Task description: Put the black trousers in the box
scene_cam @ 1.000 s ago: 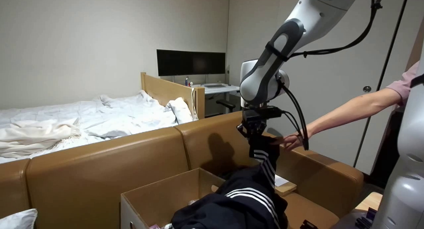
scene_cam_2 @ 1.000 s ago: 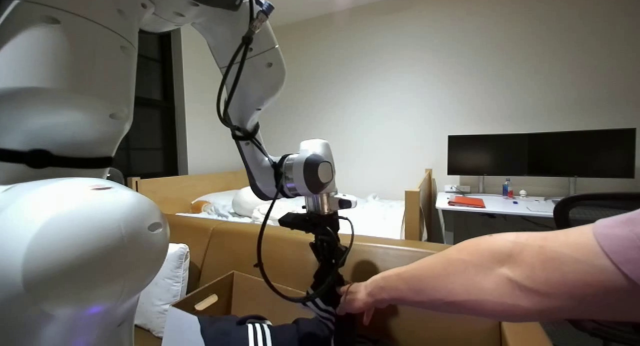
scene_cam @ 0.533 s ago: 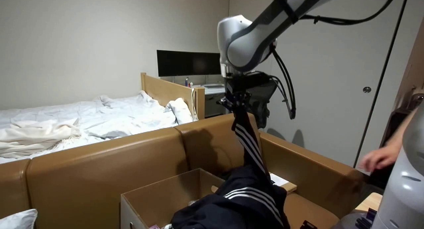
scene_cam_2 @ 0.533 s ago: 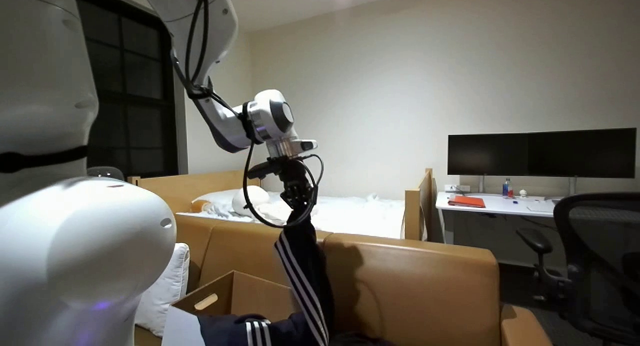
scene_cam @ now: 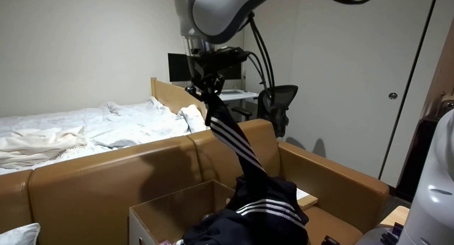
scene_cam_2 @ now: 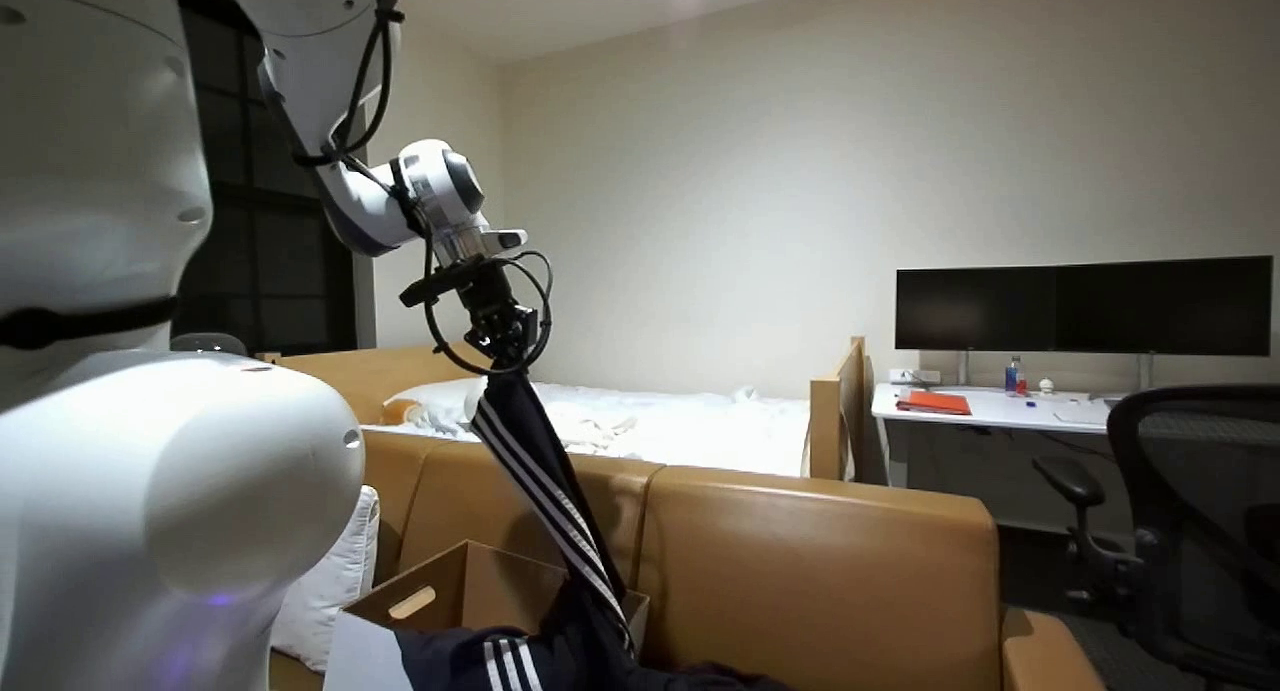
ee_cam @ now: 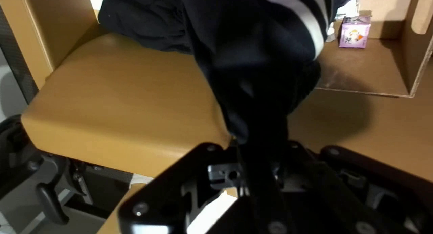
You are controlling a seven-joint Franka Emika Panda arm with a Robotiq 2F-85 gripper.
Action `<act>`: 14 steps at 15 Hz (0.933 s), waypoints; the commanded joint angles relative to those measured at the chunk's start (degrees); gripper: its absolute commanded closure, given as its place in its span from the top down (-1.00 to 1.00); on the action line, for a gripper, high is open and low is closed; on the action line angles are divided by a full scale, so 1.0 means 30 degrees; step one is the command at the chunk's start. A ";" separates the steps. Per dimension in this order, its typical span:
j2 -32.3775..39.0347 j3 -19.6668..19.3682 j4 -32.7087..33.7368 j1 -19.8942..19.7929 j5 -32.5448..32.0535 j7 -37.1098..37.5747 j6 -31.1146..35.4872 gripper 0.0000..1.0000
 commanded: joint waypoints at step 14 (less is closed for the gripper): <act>1.4005 -0.3417 0.6382 0.1529 0.2439 -0.6274 0.2878 -0.97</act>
